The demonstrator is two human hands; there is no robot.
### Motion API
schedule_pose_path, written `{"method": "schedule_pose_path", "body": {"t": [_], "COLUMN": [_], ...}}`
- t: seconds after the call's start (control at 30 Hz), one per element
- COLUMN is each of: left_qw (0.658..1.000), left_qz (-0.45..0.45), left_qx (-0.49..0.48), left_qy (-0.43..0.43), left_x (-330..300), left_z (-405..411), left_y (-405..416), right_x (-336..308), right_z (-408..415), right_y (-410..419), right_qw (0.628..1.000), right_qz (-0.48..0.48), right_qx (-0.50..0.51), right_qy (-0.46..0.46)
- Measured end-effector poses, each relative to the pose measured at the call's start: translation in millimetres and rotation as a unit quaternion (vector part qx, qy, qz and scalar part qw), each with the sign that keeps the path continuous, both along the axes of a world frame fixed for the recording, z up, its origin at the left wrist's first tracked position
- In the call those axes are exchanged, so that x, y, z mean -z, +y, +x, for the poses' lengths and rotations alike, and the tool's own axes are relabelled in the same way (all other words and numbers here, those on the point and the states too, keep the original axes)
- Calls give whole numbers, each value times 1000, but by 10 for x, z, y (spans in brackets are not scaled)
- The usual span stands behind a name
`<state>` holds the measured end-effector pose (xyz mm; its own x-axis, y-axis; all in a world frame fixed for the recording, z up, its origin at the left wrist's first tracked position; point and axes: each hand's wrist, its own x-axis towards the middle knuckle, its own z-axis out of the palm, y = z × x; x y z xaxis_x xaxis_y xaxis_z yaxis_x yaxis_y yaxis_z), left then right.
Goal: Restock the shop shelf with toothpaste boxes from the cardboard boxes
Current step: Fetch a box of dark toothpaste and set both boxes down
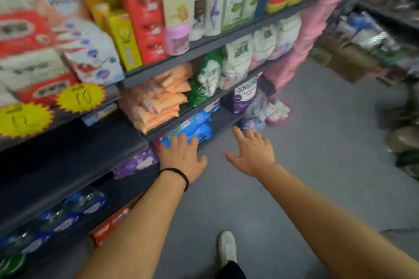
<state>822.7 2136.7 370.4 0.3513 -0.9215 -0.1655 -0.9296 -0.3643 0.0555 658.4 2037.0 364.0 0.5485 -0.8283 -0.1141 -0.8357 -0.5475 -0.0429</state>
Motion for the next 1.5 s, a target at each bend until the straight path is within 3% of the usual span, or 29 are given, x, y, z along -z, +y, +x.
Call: {"method": "schedule_pose_path", "body": {"t": [0.17, 0.4, 0.5, 0.87, 1.23, 1.5], "left_qw": [990, 965, 962, 931, 910, 901], "left_qz": [-68, -106, -96, -118, -86, -99], "left_qx": [120, 235, 252, 343, 403, 420], "left_qy": [-16, -36, -31, -34, -49, -53], "left_x": [-810, -1400, -1444, -1609, -1706, -1558], "left_z": [-883, -2294, -2559, -3952, -4894, -5833], "left_y": [-1012, -2769, -3166, -6065, -9312, -11588], "right_x": [-781, -1388, -1452, -1589, -1700, -1521], "right_z": [-998, -2482, -2767, -4129, -5017, -5913], "right_y": [-552, -1842, -2198, -4806, -7746, -9995], "right_qw": [993, 967, 967, 947, 919, 922], "right_qz": [-50, -107, -100, -90, -57, -52], "right_qx": [101, 227, 234, 309, 389, 385], "right_qy": [-26, -43, -32, -3, -7, -13]}}
